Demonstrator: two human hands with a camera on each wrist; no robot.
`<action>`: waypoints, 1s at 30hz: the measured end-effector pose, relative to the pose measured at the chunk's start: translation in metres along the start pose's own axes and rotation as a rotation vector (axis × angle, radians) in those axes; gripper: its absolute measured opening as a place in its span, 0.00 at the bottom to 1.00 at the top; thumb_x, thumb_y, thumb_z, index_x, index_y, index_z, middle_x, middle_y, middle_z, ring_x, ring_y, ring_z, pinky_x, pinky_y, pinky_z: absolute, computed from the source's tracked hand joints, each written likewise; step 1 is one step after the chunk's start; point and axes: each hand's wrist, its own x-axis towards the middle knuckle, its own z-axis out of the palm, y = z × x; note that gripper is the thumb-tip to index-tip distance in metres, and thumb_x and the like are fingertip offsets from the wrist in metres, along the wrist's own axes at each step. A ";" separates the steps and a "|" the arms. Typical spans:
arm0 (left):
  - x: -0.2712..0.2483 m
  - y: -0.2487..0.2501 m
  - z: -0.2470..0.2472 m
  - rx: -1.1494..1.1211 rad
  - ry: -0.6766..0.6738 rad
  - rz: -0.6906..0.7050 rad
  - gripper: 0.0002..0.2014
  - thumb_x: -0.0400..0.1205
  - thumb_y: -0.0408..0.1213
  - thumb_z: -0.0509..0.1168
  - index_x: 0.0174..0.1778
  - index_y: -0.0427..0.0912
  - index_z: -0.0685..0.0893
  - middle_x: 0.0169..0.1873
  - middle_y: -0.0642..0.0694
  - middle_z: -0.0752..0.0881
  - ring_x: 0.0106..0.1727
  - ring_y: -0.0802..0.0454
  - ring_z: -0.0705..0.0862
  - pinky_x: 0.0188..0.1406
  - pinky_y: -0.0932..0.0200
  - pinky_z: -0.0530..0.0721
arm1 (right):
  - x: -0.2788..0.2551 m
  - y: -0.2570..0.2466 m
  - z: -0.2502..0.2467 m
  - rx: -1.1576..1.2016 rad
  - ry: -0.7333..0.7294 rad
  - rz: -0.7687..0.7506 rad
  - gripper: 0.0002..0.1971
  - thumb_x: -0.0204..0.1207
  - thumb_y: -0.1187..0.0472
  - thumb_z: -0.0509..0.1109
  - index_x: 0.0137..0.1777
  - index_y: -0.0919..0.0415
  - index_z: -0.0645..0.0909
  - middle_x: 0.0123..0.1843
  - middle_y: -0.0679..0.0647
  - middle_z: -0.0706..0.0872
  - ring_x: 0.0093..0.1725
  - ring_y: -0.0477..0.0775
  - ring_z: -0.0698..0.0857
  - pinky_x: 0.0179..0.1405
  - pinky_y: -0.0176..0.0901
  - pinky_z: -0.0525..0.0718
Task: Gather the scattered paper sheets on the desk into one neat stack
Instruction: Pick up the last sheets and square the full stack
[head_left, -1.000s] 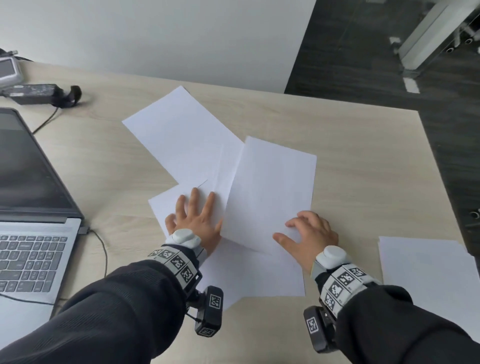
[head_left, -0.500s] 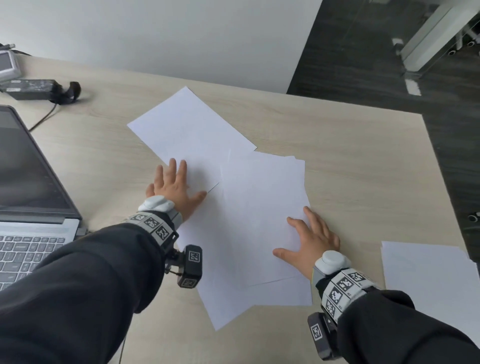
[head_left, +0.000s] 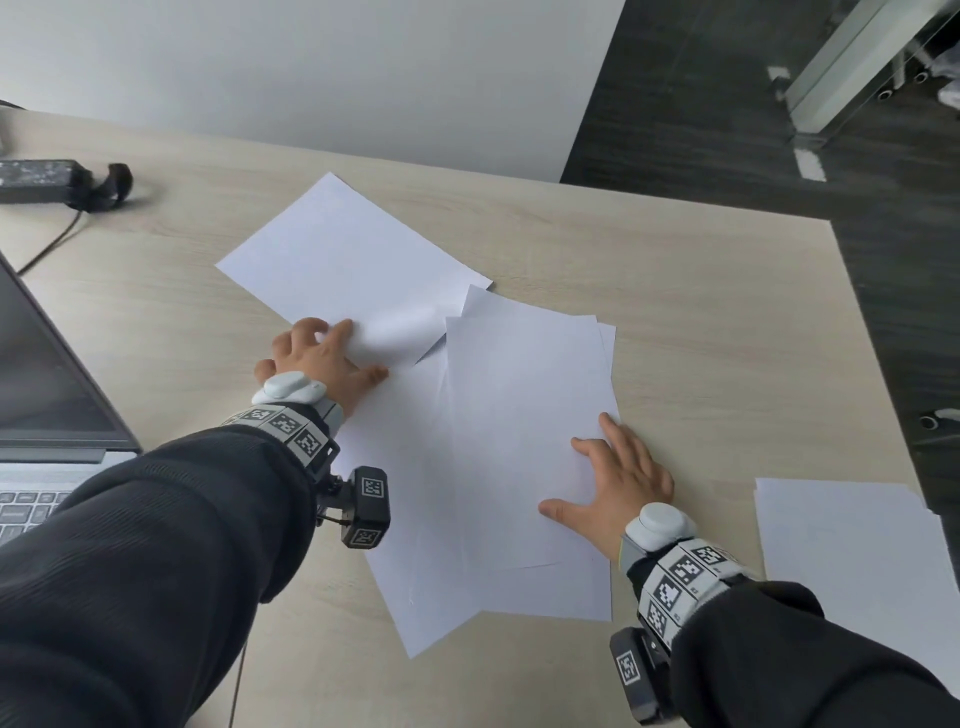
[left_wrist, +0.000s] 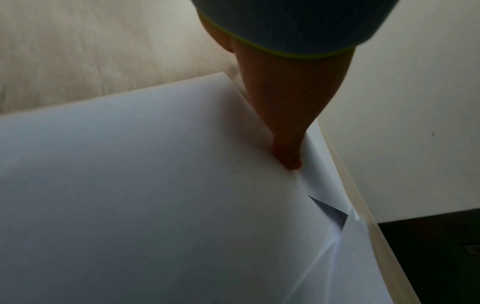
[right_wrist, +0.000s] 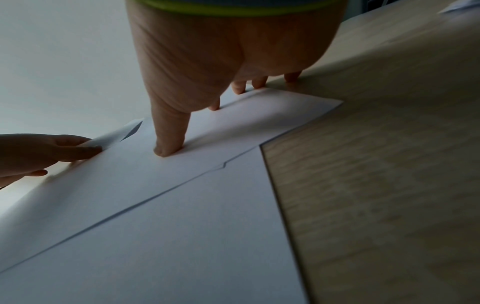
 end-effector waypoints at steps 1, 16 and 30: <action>0.000 -0.001 -0.001 -0.008 0.013 -0.016 0.32 0.75 0.69 0.65 0.76 0.68 0.70 0.78 0.52 0.67 0.81 0.42 0.61 0.75 0.40 0.64 | 0.000 0.000 0.000 -0.001 0.000 0.000 0.44 0.60 0.24 0.68 0.77 0.33 0.61 0.87 0.37 0.38 0.86 0.44 0.38 0.82 0.57 0.49; -0.021 0.009 -0.026 -0.606 0.157 -0.091 0.11 0.85 0.48 0.67 0.59 0.50 0.88 0.51 0.44 0.90 0.42 0.42 0.87 0.43 0.50 0.85 | 0.001 0.002 -0.001 0.003 0.012 -0.029 0.34 0.70 0.31 0.66 0.76 0.33 0.63 0.87 0.36 0.43 0.87 0.44 0.42 0.82 0.56 0.53; -0.100 0.013 0.050 -0.249 -0.177 0.657 0.33 0.76 0.14 0.60 0.58 0.60 0.91 0.79 0.55 0.74 0.86 0.48 0.64 0.84 0.50 0.63 | 0.004 0.034 -0.010 0.607 0.244 0.129 0.07 0.83 0.55 0.64 0.57 0.49 0.80 0.63 0.50 0.81 0.62 0.54 0.83 0.66 0.49 0.78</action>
